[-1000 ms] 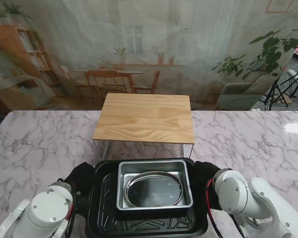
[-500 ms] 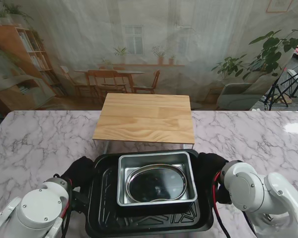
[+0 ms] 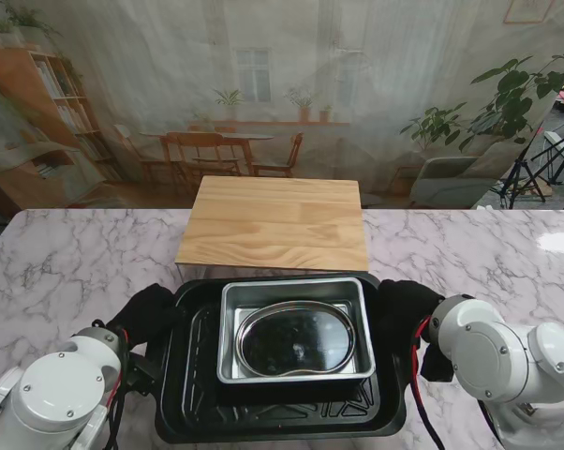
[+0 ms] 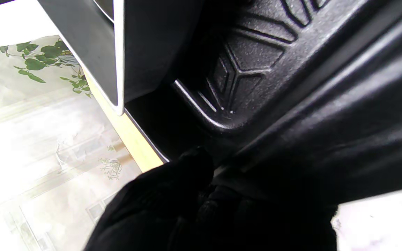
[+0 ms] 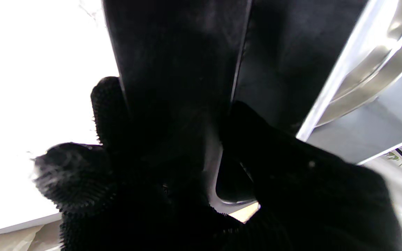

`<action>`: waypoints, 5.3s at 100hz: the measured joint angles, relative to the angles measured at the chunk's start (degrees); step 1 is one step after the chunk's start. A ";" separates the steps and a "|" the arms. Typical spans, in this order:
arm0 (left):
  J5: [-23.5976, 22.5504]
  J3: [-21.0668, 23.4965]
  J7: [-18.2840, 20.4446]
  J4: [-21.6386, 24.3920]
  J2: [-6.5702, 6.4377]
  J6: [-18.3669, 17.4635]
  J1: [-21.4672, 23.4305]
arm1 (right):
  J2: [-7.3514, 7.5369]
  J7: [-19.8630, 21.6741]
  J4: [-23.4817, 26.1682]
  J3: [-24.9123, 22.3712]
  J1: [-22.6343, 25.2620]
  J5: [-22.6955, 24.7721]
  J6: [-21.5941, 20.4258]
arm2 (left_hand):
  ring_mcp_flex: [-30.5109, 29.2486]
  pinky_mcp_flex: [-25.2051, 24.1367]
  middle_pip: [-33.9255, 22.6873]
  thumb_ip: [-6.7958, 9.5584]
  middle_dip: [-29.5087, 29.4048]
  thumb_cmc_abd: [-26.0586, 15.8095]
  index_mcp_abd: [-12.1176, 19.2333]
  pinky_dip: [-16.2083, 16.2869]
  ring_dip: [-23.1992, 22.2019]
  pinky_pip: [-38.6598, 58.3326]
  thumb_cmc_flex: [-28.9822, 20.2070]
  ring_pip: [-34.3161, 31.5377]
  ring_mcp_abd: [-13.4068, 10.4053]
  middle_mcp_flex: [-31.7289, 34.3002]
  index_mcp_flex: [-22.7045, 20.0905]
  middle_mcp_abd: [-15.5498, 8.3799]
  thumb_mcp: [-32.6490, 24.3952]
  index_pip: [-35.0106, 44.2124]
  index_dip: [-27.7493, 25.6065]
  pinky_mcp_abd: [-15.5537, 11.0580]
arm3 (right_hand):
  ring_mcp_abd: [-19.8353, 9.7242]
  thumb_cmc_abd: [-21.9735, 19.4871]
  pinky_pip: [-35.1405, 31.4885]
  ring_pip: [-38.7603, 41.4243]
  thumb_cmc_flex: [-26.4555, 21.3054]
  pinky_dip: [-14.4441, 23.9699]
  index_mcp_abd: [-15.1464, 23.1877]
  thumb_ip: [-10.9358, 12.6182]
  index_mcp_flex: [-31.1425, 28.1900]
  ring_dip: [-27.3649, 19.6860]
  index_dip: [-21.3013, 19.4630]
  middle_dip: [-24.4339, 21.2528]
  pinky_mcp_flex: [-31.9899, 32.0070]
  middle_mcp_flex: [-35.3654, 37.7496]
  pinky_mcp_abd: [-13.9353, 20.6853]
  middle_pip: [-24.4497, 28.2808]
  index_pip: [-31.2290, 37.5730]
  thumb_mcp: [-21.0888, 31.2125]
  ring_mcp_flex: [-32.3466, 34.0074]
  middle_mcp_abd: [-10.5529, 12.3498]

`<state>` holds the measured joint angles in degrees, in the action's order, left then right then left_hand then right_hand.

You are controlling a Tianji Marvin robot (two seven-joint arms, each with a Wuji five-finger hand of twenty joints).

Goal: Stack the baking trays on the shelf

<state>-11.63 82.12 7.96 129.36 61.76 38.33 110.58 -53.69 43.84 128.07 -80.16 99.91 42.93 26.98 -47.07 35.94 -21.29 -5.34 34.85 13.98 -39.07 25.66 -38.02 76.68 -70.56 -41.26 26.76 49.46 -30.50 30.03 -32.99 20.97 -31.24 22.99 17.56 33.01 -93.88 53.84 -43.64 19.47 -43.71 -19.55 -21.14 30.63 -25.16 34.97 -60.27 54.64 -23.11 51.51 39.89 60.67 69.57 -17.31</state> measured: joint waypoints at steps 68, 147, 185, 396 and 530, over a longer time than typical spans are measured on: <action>2.43 1.26 1.16 -0.85 -0.33 -2.08 -2.86 | 0.73 2.52 1.26 -1.99 -3.38 -2.77 -0.85 | 0.00 0.04 0.61 0.00 0.65 0.00 -1.49 0.00 0.00 0.03 0.00 0.00 1.02 -0.11 1.40 1.05 -0.01 -0.42 0.07 1.15 | -1.24 -0.02 0.00 -0.14 0.00 0.64 -0.17 -0.01 -0.04 -0.07 0.09 0.00 -0.40 0.00 1.38 0.00 -0.15 0.00 0.04 -0.06; 4.64 -1.02 2.53 -3.64 -1.00 5.18 -20.15 | 1.25 -1.40 -3.56 3.25 -16.40 -6.99 6.08 | 0.05 0.05 0.57 0.00 0.79 0.00 -1.85 -0.03 -0.32 0.76 0.00 1.18 6.36 -0.21 1.00 5.05 -0.01 -0.42 0.08 7.37 | 1.34 0.65 -0.10 -0.53 -0.33 1.08 -0.22 0.01 -1.12 -0.18 0.11 0.00 -0.42 0.69 -0.61 0.00 -0.43 2.47 -0.83 -0.94; 5.75 -5.39 2.08 -11.17 -0.87 9.59 -32.23 | 1.64 -5.35 -12.80 13.07 -29.16 -11.39 13.36 | 0.06 0.05 0.55 0.00 0.79 0.00 -1.86 -0.10 -0.33 0.76 -0.02 2.44 8.69 0.10 -0.65 6.48 -0.02 -0.39 0.08 10.24 | 4.37 1.07 -0.13 -0.77 -2.17 1.23 -0.17 0.08 -1.67 -0.22 0.12 0.09 -0.42 0.81 -3.40 0.00 -0.47 3.94 -3.19 -1.53; 14.97 -16.42 -11.03 -53.41 10.33 7.29 -58.31 | -9.43 -24.52 -51.41 36.31 -57.32 -23.49 17.46 | 17.08 -16.05 1.41 3.89 -9.54 -1.45 10.84 -1.36 6.91 -18.30 -0.71 12.50 -5.61 -14.07 -0.13 -5.96 18.75 -6.18 1.84 -7.56 | -2.05 -11.13 -12.79 -13.23 2.37 5.34 12.20 13.43 -0.56 -5.37 0.92 -6.29 12.80 -8.62 -8.64 -7.90 -6.76 -5.54 -13.80 0.73; 14.58 -7.66 -11.53 -47.45 10.47 0.40 -53.98 | -11.17 -30.83 -40.84 18.73 -42.87 -19.70 10.86 | 42.10 -39.06 16.30 5.44 -23.06 -8.17 29.38 -7.56 20.17 -72.14 13.57 34.74 -14.36 -39.25 8.97 -20.81 32.63 -13.14 9.97 -15.18 | -8.37 -19.18 48.53 -45.79 21.41 -1.69 46.59 15.64 13.70 -21.28 6.63 -23.11 57.75 -42.90 4.58 -30.70 -11.66 -32.98 -52.32 13.14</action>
<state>2.95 74.46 -3.57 81.91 72.23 38.73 56.60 -64.86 13.02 87.24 -61.43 57.04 23.23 37.85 -4.97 -3.12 -4.99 0.10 11.80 5.81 -9.69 18.10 -17.85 4.54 -57.00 -6.52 12.41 10.21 -21.53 9.23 -0.36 7.83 -21.26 7.82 9.20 13.83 -45.35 8.05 -22.23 17.78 2.88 -3.90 -7.44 9.34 -18.53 11.86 -2.52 11.75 -18.54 20.82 28.24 27.69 17.25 -4.18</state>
